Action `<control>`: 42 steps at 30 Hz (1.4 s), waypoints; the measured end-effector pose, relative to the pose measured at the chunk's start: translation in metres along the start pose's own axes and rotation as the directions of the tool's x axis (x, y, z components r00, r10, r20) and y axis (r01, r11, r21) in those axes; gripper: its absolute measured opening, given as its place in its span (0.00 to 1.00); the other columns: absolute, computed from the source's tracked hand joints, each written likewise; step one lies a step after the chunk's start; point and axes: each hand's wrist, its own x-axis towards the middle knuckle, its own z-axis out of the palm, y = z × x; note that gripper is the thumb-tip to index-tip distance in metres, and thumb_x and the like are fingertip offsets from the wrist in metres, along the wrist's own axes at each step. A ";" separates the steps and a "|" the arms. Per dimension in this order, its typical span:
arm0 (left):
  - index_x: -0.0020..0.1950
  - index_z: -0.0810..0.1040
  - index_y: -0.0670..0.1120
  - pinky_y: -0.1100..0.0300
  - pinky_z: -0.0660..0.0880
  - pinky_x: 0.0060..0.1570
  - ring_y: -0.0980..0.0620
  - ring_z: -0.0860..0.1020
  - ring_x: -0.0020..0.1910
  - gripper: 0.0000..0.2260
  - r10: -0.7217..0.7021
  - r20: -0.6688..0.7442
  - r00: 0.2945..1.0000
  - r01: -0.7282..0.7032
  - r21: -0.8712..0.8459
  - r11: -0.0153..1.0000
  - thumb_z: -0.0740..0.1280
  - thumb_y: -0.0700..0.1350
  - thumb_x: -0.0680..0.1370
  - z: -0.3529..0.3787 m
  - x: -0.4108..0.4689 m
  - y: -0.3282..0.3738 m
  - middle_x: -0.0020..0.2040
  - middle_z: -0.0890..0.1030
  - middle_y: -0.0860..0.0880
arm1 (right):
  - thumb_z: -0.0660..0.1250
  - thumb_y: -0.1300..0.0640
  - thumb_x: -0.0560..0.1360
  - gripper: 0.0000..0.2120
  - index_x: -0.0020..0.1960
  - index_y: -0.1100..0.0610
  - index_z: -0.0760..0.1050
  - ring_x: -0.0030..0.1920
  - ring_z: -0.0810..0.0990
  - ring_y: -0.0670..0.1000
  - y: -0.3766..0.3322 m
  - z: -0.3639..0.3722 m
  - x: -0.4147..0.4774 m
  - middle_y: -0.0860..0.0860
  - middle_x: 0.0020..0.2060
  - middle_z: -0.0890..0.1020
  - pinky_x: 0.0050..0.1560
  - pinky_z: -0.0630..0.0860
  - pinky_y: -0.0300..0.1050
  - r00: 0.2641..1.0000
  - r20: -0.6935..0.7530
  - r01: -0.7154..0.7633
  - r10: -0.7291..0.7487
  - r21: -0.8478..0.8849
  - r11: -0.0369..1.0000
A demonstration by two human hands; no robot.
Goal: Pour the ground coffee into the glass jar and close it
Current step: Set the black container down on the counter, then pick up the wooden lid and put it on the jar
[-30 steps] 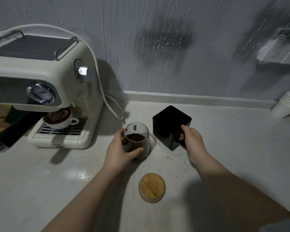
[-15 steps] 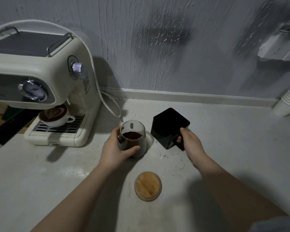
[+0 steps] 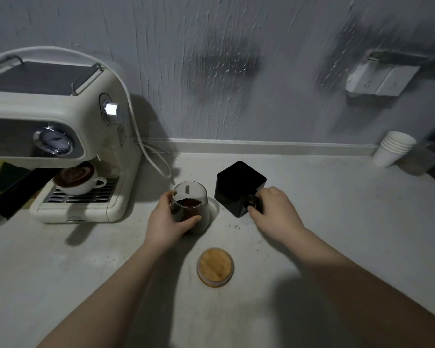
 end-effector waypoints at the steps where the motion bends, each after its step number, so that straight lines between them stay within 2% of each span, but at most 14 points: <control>1: 0.65 0.66 0.48 0.61 0.69 0.47 0.57 0.72 0.50 0.39 0.000 0.000 1.000 0.000 -0.004 1.000 0.78 0.57 0.60 -0.001 -0.001 0.000 0.59 0.76 0.50 | 0.66 0.52 0.72 0.13 0.52 0.60 0.74 0.51 0.72 0.56 -0.006 0.000 -0.008 0.56 0.47 0.75 0.44 0.65 0.42 0.999 0.014 0.032 -0.032 0.001 0.999; 5: 0.65 0.66 0.48 0.62 0.68 0.46 0.57 0.72 0.50 0.39 0.003 0.015 1.000 -0.003 -0.012 1.000 0.78 0.57 0.59 -0.004 -0.006 -0.002 0.58 0.76 0.50 | 0.67 0.48 0.72 0.22 0.60 0.59 0.72 0.56 0.73 0.54 -0.025 0.015 -0.037 0.55 0.55 0.75 0.54 0.72 0.46 0.978 0.201 0.030 -0.047 0.086 0.996; 8: 0.65 0.66 0.48 0.62 0.68 0.46 0.57 0.72 0.50 0.38 0.017 0.029 0.999 -0.017 -0.009 1.000 0.78 0.56 0.60 -0.008 -0.011 -0.004 0.58 0.76 0.51 | 0.68 0.43 0.70 0.27 0.63 0.57 0.69 0.59 0.72 0.52 -0.033 0.035 -0.051 0.53 0.57 0.73 0.58 0.72 0.49 0.933 0.360 -0.015 -0.024 0.106 0.994; 14: 0.62 0.67 0.51 0.68 0.65 0.42 0.60 0.72 0.46 0.36 0.040 0.017 0.999 -0.039 -0.030 0.999 0.78 0.55 0.60 -0.011 -0.016 -0.006 0.51 0.74 0.58 | 0.73 0.37 0.60 0.39 0.64 0.55 0.68 0.55 0.70 0.51 -0.040 0.061 -0.050 0.51 0.55 0.71 0.54 0.72 0.46 0.877 0.480 -0.074 0.029 0.075 0.994; 18: 0.62 0.67 0.50 0.69 0.65 0.41 0.59 0.72 0.46 0.36 0.051 0.017 0.999 -0.050 -0.036 0.998 0.78 0.55 0.60 -0.011 -0.015 -0.007 0.51 0.74 0.57 | 0.77 0.38 0.55 0.44 0.65 0.54 0.66 0.51 0.71 0.48 -0.041 0.071 -0.043 0.48 0.52 0.71 0.49 0.73 0.45 0.841 0.539 -0.142 0.057 0.117 0.983; 22: 0.63 0.67 0.48 0.76 0.65 0.40 0.59 0.72 0.46 0.37 0.057 0.024 0.998 -0.055 -0.057 0.997 0.78 0.54 0.60 -0.011 -0.016 -0.007 0.53 0.75 0.55 | 0.79 0.40 0.55 0.41 0.61 0.54 0.67 0.50 0.73 0.50 -0.040 0.073 -0.036 0.49 0.52 0.73 0.47 0.74 0.46 0.793 0.602 -0.197 0.095 0.106 0.975; 26: 0.65 0.66 0.48 0.67 0.67 0.44 0.56 0.74 0.50 0.38 0.038 0.027 0.999 -0.036 -0.062 0.997 0.78 0.55 0.60 -0.011 -0.016 -0.007 0.56 0.77 0.52 | 0.79 0.40 0.54 0.35 0.54 0.52 0.69 0.46 0.72 0.48 -0.043 0.071 -0.033 0.48 0.48 0.70 0.39 0.70 0.42 0.790 0.608 -0.168 0.084 0.083 0.982; 30: 0.64 0.66 0.48 0.73 0.64 0.40 0.58 0.73 0.48 0.37 0.048 0.030 0.998 -0.046 -0.055 0.997 0.78 0.55 0.60 -0.012 -0.016 -0.006 0.55 0.76 0.54 | 0.79 0.43 0.56 0.29 0.50 0.49 0.70 0.46 0.70 0.49 -0.047 0.068 -0.035 0.48 0.48 0.65 0.45 0.73 0.43 0.779 0.623 -0.186 0.076 0.112 0.976; 33: 0.64 0.66 0.49 0.71 0.64 0.40 0.59 0.72 0.47 0.37 0.047 0.034 0.998 -0.045 -0.040 0.998 0.78 0.56 0.60 -0.013 -0.016 -0.005 0.53 0.74 0.56 | 0.79 0.46 0.58 0.28 0.49 0.48 0.66 0.46 0.70 0.49 -0.052 0.063 -0.034 0.48 0.48 0.67 0.40 0.71 0.43 0.814 0.579 -0.155 0.045 0.141 0.978; 35: 0.64 0.67 0.49 0.69 0.64 0.40 0.60 0.71 0.46 0.37 0.048 0.028 0.998 -0.047 -0.033 0.998 0.78 0.55 0.60 -0.014 -0.016 -0.004 0.52 0.74 0.57 | 0.77 0.49 0.61 0.25 0.47 0.49 0.63 0.42 0.71 0.48 -0.055 0.057 -0.032 0.47 0.44 0.71 0.33 0.67 0.40 0.854 0.520 -0.141 0.031 0.174 0.975; 37: 0.64 0.67 0.49 0.69 0.64 0.41 0.60 0.71 0.47 0.37 0.045 0.023 0.999 -0.044 -0.026 0.999 0.78 0.56 0.60 -0.014 -0.016 -0.004 0.52 0.73 0.57 | 0.75 0.51 0.64 0.22 0.45 0.49 0.62 0.39 0.72 0.47 -0.057 0.048 -0.029 0.46 0.40 0.72 0.30 0.65 0.40 0.884 0.466 -0.129 0.035 0.171 0.977; 39: 0.64 0.67 0.49 0.68 0.65 0.43 0.60 0.70 0.48 0.37 0.042 0.023 0.999 -0.042 -0.024 0.999 0.78 0.56 0.59 -0.014 -0.016 -0.004 0.52 0.73 0.58 | 0.74 0.52 0.65 0.20 0.45 0.50 0.62 0.39 0.74 0.49 -0.060 0.037 -0.024 0.47 0.40 0.73 0.31 0.67 0.43 0.906 0.423 -0.101 0.030 0.146 0.984; 42: 0.62 0.67 0.49 0.66 0.65 0.43 0.60 0.71 0.48 0.37 0.037 0.028 0.999 -0.036 -0.028 0.999 0.78 0.57 0.58 -0.016 -0.014 -0.004 0.52 0.73 0.58 | 0.75 0.53 0.65 0.19 0.47 0.51 0.65 0.43 0.75 0.51 -0.066 0.015 -0.012 0.49 0.43 0.76 0.38 0.70 0.46 0.930 0.368 -0.060 -0.005 0.167 0.984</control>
